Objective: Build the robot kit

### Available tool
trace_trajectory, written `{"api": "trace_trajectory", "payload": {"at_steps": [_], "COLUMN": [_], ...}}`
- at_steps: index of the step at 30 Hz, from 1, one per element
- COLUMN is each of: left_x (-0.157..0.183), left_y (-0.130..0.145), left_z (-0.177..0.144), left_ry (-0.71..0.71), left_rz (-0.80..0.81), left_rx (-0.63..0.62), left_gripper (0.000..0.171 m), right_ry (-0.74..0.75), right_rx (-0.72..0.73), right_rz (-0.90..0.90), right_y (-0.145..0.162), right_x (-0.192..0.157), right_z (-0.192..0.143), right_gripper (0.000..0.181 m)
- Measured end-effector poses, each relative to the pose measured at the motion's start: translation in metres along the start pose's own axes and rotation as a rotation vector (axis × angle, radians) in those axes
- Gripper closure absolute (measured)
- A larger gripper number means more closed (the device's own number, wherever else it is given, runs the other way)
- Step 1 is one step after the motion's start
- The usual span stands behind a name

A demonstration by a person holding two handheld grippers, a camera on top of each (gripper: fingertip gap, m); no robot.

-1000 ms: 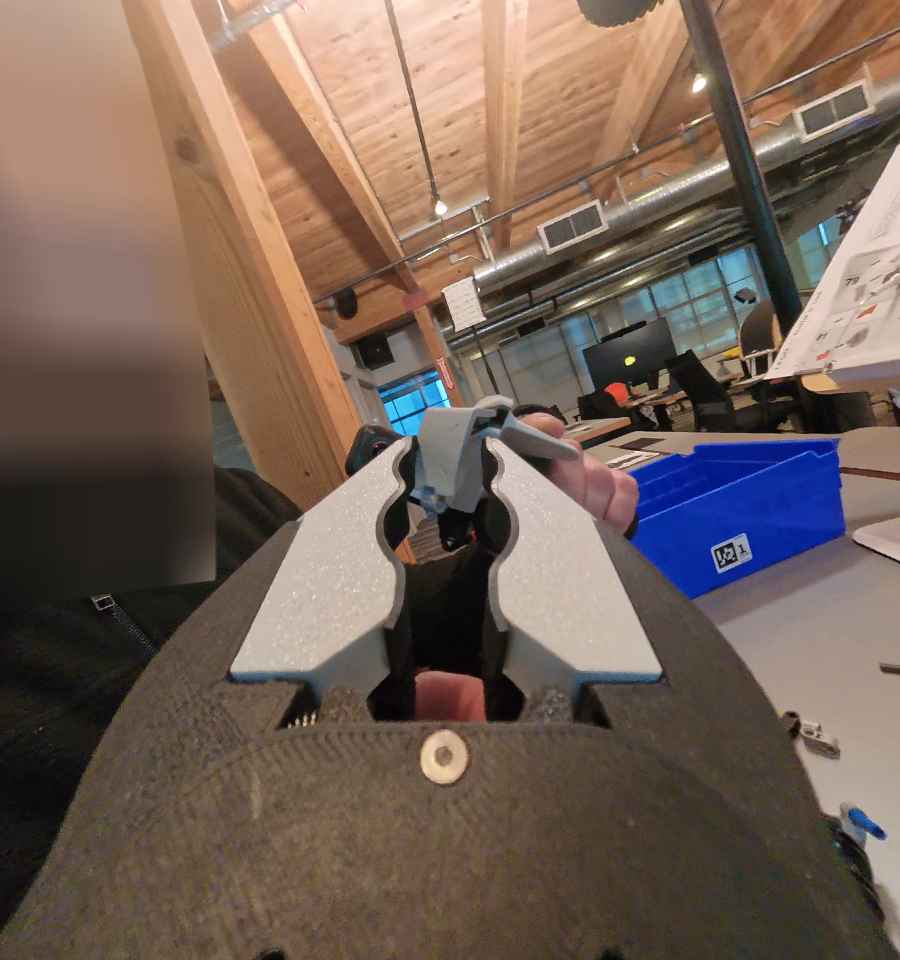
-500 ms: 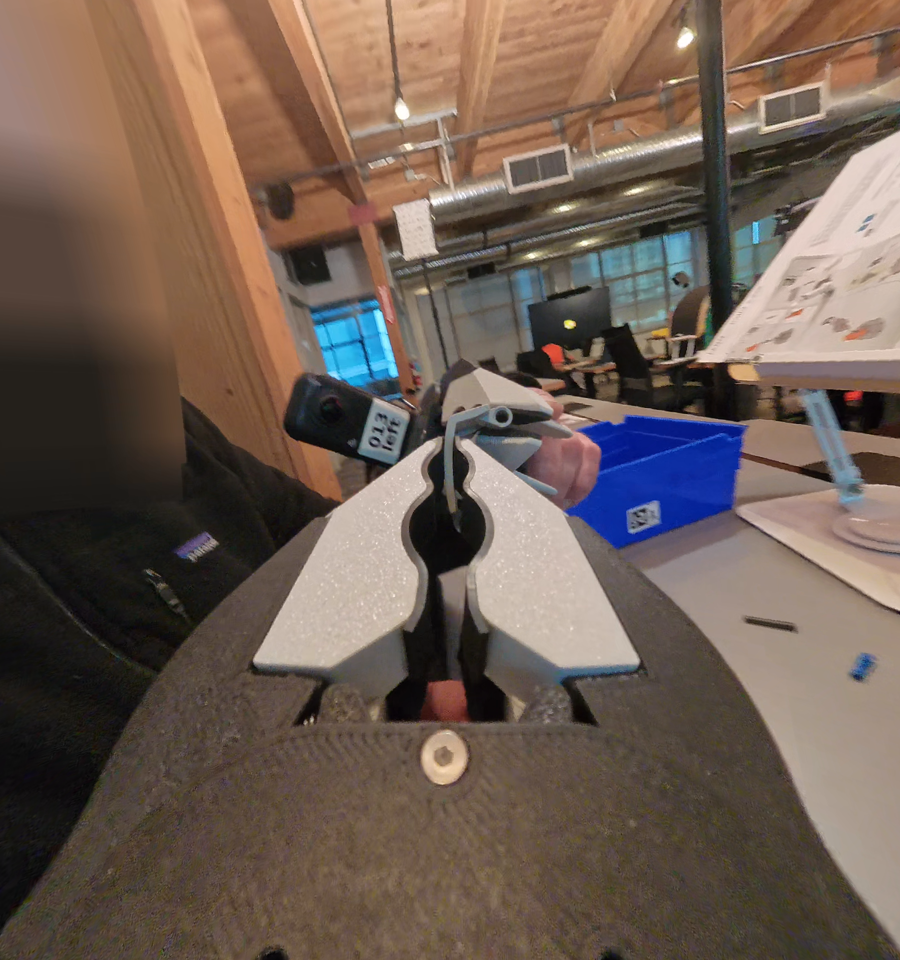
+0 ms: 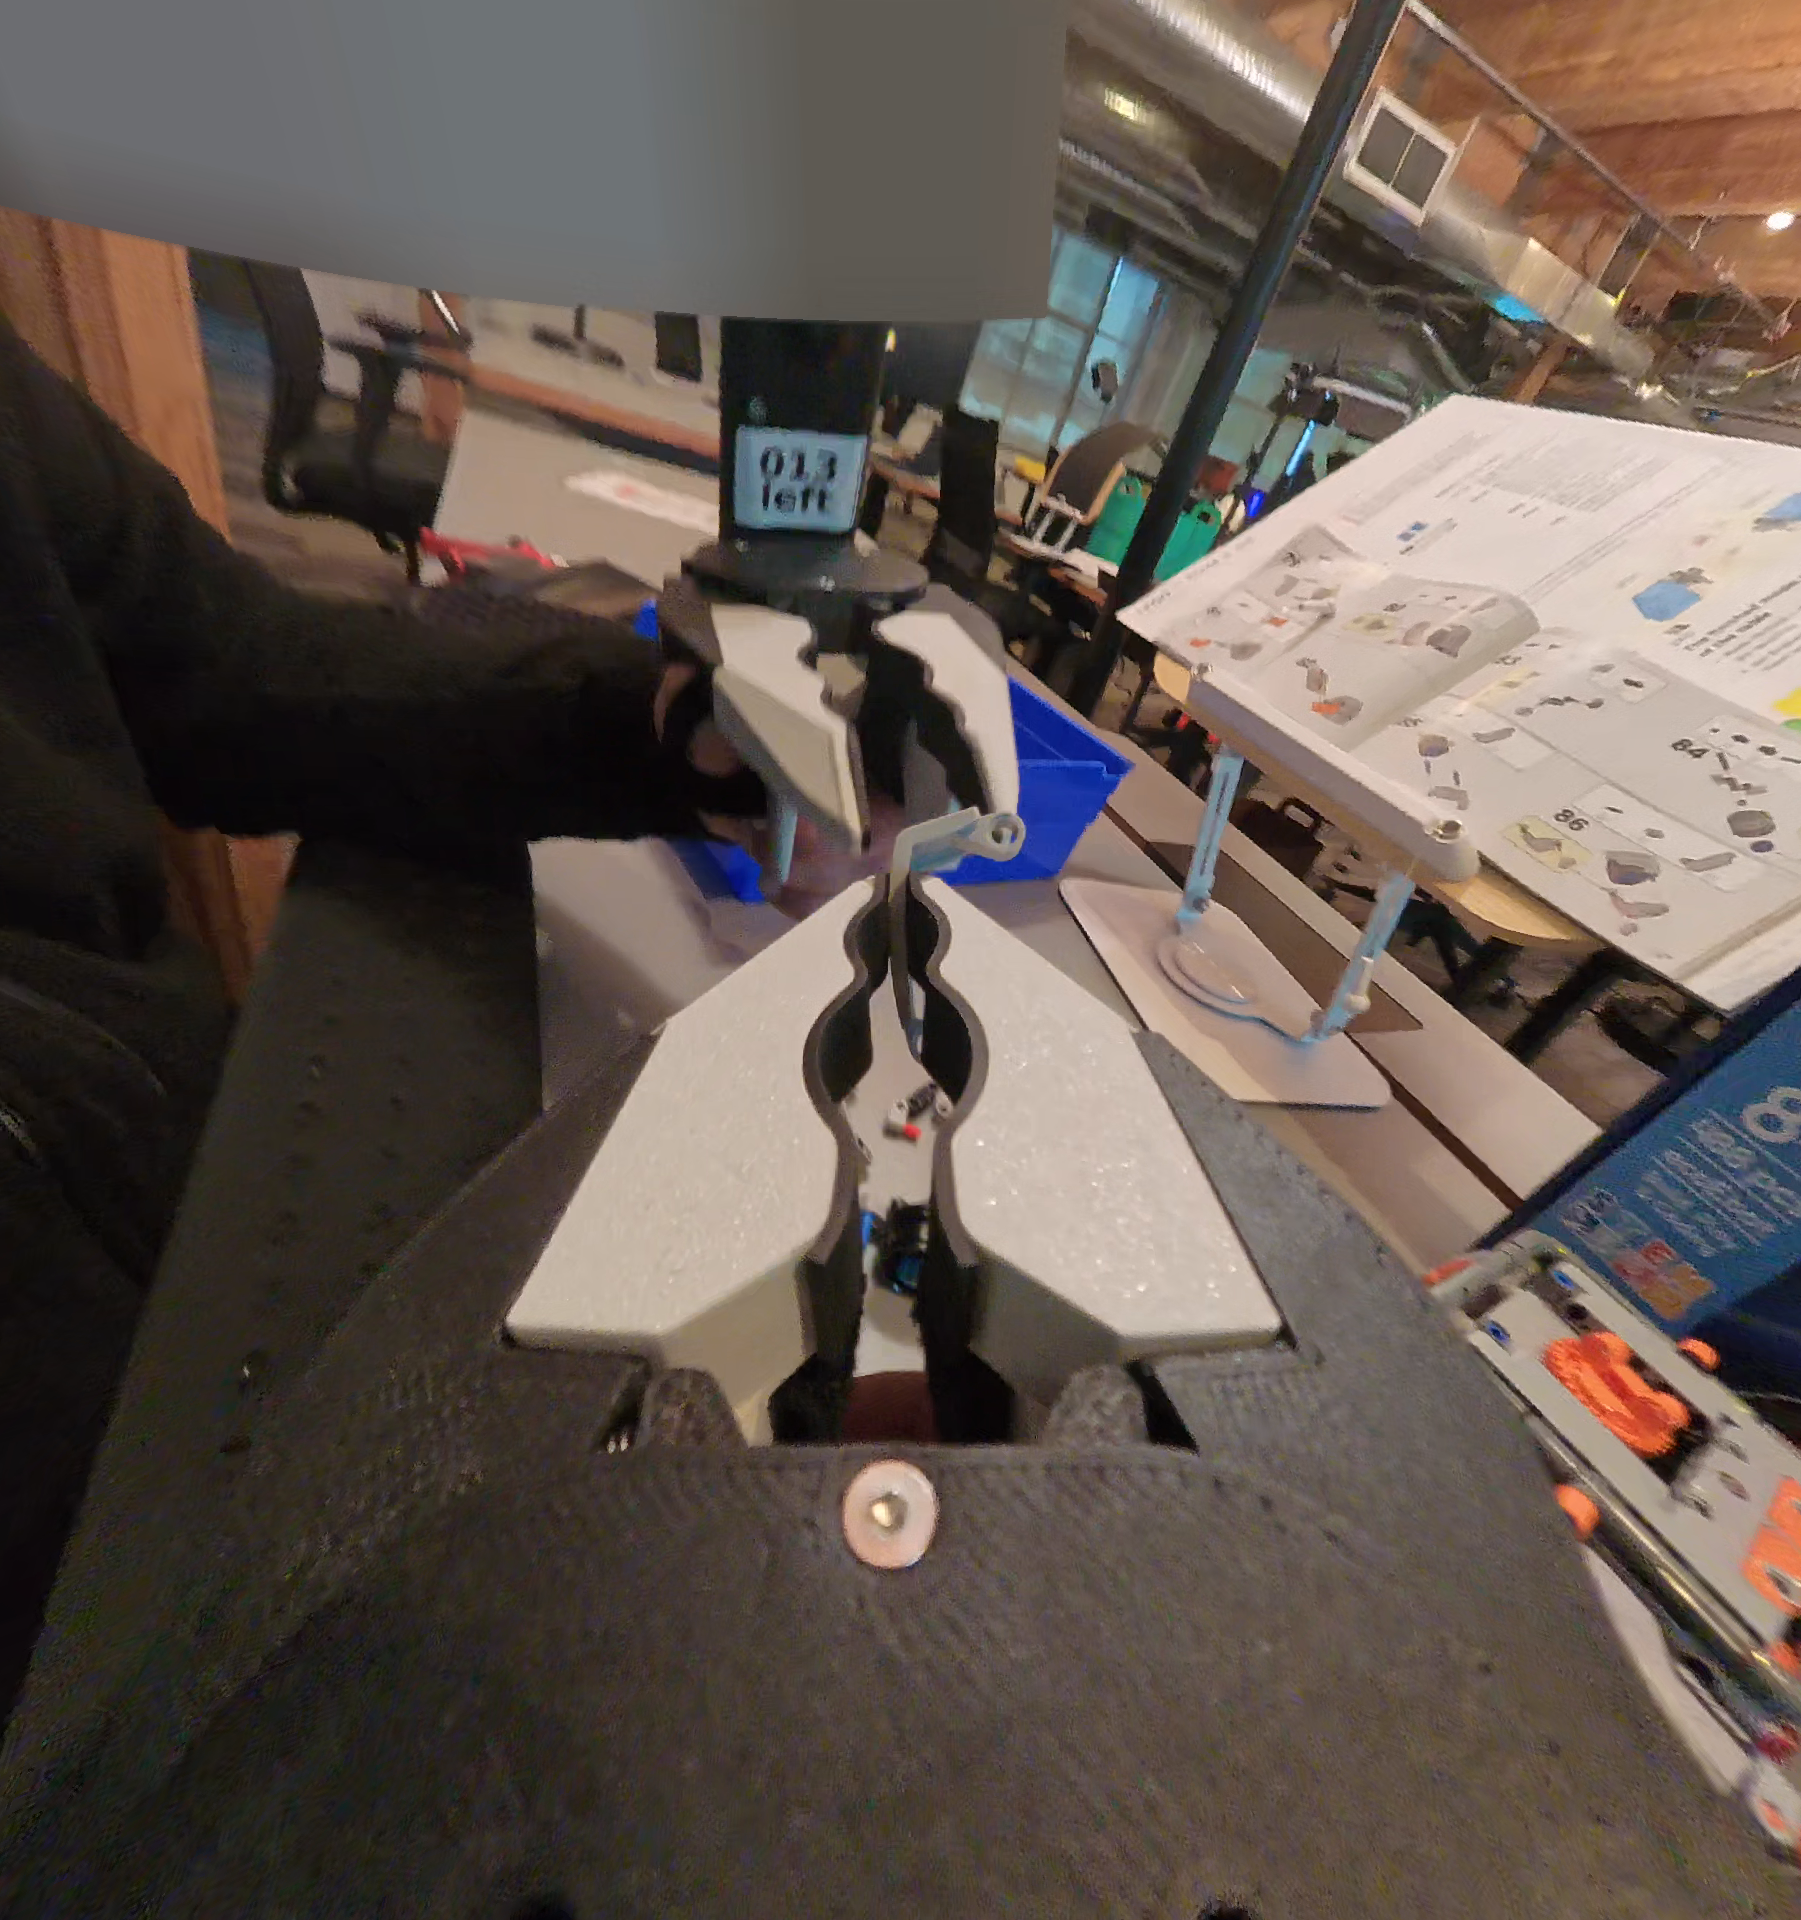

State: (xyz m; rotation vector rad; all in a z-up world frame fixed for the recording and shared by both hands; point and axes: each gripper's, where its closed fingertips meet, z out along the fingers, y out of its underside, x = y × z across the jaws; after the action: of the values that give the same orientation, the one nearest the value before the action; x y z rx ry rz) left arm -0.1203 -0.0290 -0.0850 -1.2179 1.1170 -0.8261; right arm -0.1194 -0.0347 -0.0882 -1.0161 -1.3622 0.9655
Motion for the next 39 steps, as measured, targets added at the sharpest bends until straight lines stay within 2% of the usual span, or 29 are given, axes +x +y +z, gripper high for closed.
{"api": "trace_trajectory", "payload": {"at_steps": [2, 7, 12, 18, 20, 22, 25, 26, 28, 31, 34, 39], "left_x": [-0.002, 0.010, 0.004, -0.005, -0.015, -0.027, -0.049, -0.048, -0.044, -0.057, -0.057, -0.046], "left_y": [-0.004, 0.004, 0.005, 0.009, 0.020, 0.038, 0.083, 0.100, 0.131, 0.166, 0.187, 0.195], "left_z": [-0.001, 0.008, 0.007, 0.007, 0.005, 0.000, -0.012, -0.015, -0.017, -0.025, -0.030, -0.027], "left_ry": [0.013, 0.101, 0.096, 0.092, 0.025, -0.038, -0.195, -0.200, -0.184, -0.225, -0.170, -0.055], "left_rz": [-0.060, -0.157, -0.221, -0.287, -0.277, -0.263, -0.153, -0.132, -0.144, -0.093, -0.120, -0.241], "left_rx": [0.034, 0.013, 0.039, 0.032, -0.033, -0.133, -0.386, -0.468, -0.609, -0.756, -0.835, -0.792], "left_gripper": [0.147, 0.151, 0.165, 0.165, 0.164, 0.157, 0.156, 0.153, 0.146, 0.148, 0.149, 0.159], "right_ry": [-0.002, -0.027, 0.020, 0.052, 0.077, 0.074, 0.063, 0.040, 0.036, 0.016, 0.003, -0.012], "right_rx": [-0.045, -0.101, -0.138, -0.141, -0.159, -0.157, -0.126, -0.124, -0.143, -0.171, -0.199, -0.208], "right_rz": [-0.046, -0.120, -0.144, -0.095, -0.027, 0.118, 0.338, 0.389, 0.416, 0.424, 0.414, 0.437], "right_y": [0.007, 0.016, 0.025, 0.029, 0.037, 0.047, 0.064, 0.070, 0.081, 0.089, 0.096, 0.104], "right_x": [-0.003, -0.012, -0.007, -0.002, 0.005, 0.012, 0.020, 0.019, 0.020, 0.017, 0.014, 0.013], "right_z": [0.000, 0.008, 0.009, 0.014, 0.014, 0.014, 0.013, 0.014, 0.016, 0.020, 0.023, 0.022], "right_gripper": [0.181, 0.181, 0.178, 0.181, 0.181, 0.181, 0.181, 0.181, 0.181, 0.181, 0.181, 0.181]}}
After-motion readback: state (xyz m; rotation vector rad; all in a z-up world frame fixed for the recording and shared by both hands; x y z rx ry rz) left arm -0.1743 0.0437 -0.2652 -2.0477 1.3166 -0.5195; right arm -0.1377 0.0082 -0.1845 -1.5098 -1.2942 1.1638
